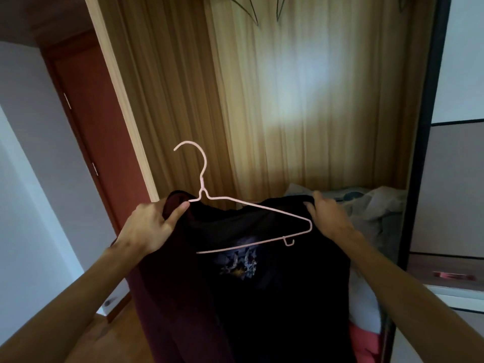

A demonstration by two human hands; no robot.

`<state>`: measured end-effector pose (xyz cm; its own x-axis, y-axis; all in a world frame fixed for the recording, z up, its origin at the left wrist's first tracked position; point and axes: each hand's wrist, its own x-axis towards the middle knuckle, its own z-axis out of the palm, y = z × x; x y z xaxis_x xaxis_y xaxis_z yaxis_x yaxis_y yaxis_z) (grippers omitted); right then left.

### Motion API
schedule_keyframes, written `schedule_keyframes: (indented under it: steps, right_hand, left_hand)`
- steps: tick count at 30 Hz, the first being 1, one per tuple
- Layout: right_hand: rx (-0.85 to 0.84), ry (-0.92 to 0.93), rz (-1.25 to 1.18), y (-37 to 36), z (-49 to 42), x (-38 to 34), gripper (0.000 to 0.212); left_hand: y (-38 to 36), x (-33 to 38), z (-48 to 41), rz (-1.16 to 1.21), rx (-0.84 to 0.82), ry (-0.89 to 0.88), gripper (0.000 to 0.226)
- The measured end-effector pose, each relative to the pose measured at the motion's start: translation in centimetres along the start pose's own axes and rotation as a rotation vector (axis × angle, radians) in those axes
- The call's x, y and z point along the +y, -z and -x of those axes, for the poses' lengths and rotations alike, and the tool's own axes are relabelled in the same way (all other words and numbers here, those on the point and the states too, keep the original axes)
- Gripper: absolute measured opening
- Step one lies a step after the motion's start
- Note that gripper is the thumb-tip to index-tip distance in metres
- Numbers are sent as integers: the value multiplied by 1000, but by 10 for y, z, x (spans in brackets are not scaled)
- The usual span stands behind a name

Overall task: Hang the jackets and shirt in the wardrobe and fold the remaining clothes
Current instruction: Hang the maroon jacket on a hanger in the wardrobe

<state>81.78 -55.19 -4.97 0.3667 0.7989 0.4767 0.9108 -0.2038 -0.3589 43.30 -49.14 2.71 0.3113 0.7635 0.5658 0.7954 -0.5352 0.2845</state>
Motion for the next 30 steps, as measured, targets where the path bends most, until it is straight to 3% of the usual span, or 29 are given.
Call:
schedule_keyframes:
  steps: [7, 13, 20, 22, 25, 27, 30]
  right_hand:
    - [106, 192, -58, 48, -11, -31, 32]
    - [128, 174, -176, 42, 3, -65, 32]
    - [238, 73, -378, 51, 2, -95, 26]
    - [205, 142, -462, 52, 12, -119, 23]
    - [161, 199, -634, 58, 23, -133, 21]
    - [153, 234, -734, 67, 25, -128, 20]
    - [49, 335, -764, 75, 28, -124, 15]
  left_hand:
    - [-28, 5, 2, -163, 82, 127, 58]
    - [-39, 42, -7, 16, 69, 214, 53]
    - [-38, 98, -7, 224, 11, 200, 46]
    - [-51, 121, -4, 352, -51, 227, 42]
    - [-52, 136, -6, 791, -104, 435, 39]
    - [-45, 137, -11, 987, -156, 461, 39]
    - [-37, 144, -21, 1034, -185, 451, 64]
